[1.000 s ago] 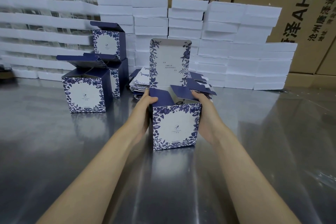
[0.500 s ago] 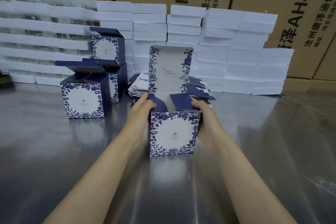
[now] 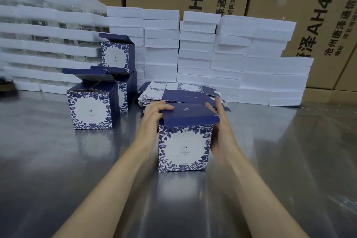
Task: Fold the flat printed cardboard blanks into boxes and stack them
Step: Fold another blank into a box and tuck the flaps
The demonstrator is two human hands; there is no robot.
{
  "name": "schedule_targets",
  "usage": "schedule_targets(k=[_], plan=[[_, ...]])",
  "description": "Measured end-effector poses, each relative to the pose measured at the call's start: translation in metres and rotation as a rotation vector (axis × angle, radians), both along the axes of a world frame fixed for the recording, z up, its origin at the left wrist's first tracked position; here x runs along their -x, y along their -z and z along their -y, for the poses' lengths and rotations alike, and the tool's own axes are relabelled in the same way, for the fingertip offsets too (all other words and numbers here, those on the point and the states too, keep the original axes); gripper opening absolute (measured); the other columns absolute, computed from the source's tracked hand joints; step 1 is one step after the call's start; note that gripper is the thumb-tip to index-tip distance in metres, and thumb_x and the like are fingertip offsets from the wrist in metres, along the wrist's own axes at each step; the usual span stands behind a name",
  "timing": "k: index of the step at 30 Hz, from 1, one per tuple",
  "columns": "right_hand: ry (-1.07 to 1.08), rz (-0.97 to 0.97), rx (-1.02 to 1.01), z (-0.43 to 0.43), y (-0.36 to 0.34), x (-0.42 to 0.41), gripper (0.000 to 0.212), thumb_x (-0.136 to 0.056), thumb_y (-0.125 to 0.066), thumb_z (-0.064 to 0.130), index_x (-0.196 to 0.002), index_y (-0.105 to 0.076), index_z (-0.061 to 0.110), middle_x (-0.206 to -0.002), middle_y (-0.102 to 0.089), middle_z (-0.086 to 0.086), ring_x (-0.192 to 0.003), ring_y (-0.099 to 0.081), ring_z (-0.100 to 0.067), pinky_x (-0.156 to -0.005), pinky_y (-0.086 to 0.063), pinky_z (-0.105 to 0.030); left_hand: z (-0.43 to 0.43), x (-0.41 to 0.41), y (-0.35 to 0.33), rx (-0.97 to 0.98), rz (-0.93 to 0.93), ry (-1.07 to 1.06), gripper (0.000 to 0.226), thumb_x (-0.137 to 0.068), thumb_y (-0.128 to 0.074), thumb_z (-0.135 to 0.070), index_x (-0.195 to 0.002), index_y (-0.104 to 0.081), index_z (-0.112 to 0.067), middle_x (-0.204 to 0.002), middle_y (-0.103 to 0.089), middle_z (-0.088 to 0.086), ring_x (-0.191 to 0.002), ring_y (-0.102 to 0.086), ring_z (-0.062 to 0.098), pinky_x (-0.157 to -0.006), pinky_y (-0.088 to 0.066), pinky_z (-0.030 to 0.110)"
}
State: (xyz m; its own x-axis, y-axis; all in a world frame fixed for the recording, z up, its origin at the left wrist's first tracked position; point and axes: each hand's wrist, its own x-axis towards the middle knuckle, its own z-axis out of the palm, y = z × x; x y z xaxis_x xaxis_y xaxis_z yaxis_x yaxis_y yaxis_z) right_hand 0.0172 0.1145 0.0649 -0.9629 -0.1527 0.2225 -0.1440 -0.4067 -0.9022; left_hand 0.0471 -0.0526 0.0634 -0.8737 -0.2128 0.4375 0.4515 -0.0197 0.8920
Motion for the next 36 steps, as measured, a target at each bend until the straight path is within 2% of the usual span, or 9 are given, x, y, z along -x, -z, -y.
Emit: schedule_targets(k=[2, 4, 8, 12, 15, 17, 20, 24, 36], plan=[[0.062, -0.081, -0.042, -0.003, 0.001, 0.003, 0.031, -0.094, -0.054, 0.026, -0.122, -0.067, 0.028, -0.136, -0.058, 0.01, -0.132, -0.048, -0.013, -0.114, -0.033, -0.045, -0.001, 0.0, 0.003, -0.111, 0.003, 0.079, 0.04, -0.097, -0.028, -0.004, -0.095, -0.067, -0.009, -0.133, -0.051, -0.005, -0.111, -0.052, 0.001, -0.094, -0.04, 0.018], [0.104, -0.192, -0.15, -0.005, 0.005, 0.002, 0.034, -0.094, -0.044, 0.017, -0.092, -0.078, 0.024, -0.132, -0.061, 0.012, -0.132, -0.047, -0.012, -0.115, -0.03, -0.046, 0.001, 0.002, 0.006, -0.153, 0.027, 0.127, 0.047, -0.103, -0.026, -0.03, -0.106, -0.069, -0.013, -0.142, -0.05, -0.009, -0.118, -0.051, 0.003, -0.105, -0.036, 0.03], [0.091, -0.243, -0.241, -0.002, 0.01, -0.005, 0.04, -0.092, -0.045, 0.048, -0.098, -0.073, 0.02, -0.134, -0.057, 0.017, -0.136, -0.041, -0.009, -0.113, -0.032, -0.034, 0.003, 0.001, 0.017, 0.033, 0.003, 0.119, 0.05, -0.082, -0.046, -0.069, -0.125, -0.051, -0.046, -0.151, -0.037, -0.018, -0.138, -0.033, -0.002, -0.12, -0.023, 0.035], [0.136, -0.427, -0.466, -0.007, 0.017, -0.005, 0.032, -0.084, -0.056, 0.048, -0.112, -0.062, 0.031, -0.146, -0.043, 0.017, -0.137, -0.033, 0.002, -0.096, -0.038, -0.009, 0.001, 0.003, 0.032, 0.167, -0.088, 0.061, 0.07, -0.082, -0.05, -0.065, -0.145, -0.032, -0.041, -0.156, -0.028, -0.02, -0.142, -0.024, -0.004, -0.119, -0.024, 0.028], [0.218, -0.5, -0.503, -0.008, 0.027, -0.006, 0.045, -0.078, -0.061, 0.054, -0.117, -0.058, 0.033, -0.147, -0.041, 0.016, -0.135, -0.035, 0.004, -0.102, -0.035, -0.012, 0.002, 0.003, 0.035, 0.389, -0.257, -0.056, 0.059, -0.089, -0.05, -0.054, -0.143, -0.032, -0.039, -0.157, -0.025, -0.017, -0.144, -0.019, -0.004, -0.112, -0.024, 0.014], [0.271, -0.517, -0.479, -0.006, 0.03, -0.008, 0.043, -0.078, -0.062, 0.051, -0.117, -0.059, 0.031, -0.144, -0.046, 0.015, -0.135, -0.037, 0.002, -0.107, -0.037, -0.023, 0.0, 0.002, 0.033, 0.444, -0.31, -0.125, 0.049, -0.093, -0.047, -0.048, -0.139, -0.043, -0.03, -0.149, -0.04, -0.013, -0.142, -0.027, 0.0, -0.114, -0.03, 0.028], [0.369, -0.574, -0.468, -0.004, 0.025, -0.009, 0.028, -0.084, -0.065, 0.039, -0.108, -0.064, 0.024, -0.128, -0.06, 0.008, -0.131, -0.043, 0.001, -0.107, -0.038, -0.028, -0.003, 0.0, 0.024, 0.401, -0.311, -0.217, 0.031, -0.094, -0.047, -0.046, -0.115, -0.059, -0.028, -0.12, -0.056, -0.02, -0.122, -0.048, 0.0, -0.098, -0.046, 0.036], [0.4, -0.593, -0.469, 0.0, 0.007, -0.015, 0.01, -0.083, -0.067, 0.032, -0.091, -0.067, 0.028, -0.101, -0.068, 0.008, -0.102, -0.061, -0.007, -0.086, -0.05, -0.033, -0.006, -0.003, 0.011, 0.256, -0.283, -0.204, 0.019, -0.096, -0.055, -0.04, -0.096, -0.066, -0.025, -0.098, -0.064, -0.003, -0.081, -0.06, -0.004, -0.069, -0.043, 0.01], [0.485, -0.615, -0.389, 0.009, -0.012, -0.028, 0.017, -0.082, -0.074, 0.019, -0.077, -0.069, 0.034, -0.081, -0.067, 0.019, -0.088, -0.059, -0.006, -0.083, -0.044, -0.026, -0.012, -0.013, -0.005, 0.148, -0.318, -0.248, 0.015, -0.091, -0.065, -0.018, -0.082, -0.063, -0.03, -0.08, -0.065, -0.02, -0.081, -0.059, 0.001, -0.074, -0.045, 0.021]])
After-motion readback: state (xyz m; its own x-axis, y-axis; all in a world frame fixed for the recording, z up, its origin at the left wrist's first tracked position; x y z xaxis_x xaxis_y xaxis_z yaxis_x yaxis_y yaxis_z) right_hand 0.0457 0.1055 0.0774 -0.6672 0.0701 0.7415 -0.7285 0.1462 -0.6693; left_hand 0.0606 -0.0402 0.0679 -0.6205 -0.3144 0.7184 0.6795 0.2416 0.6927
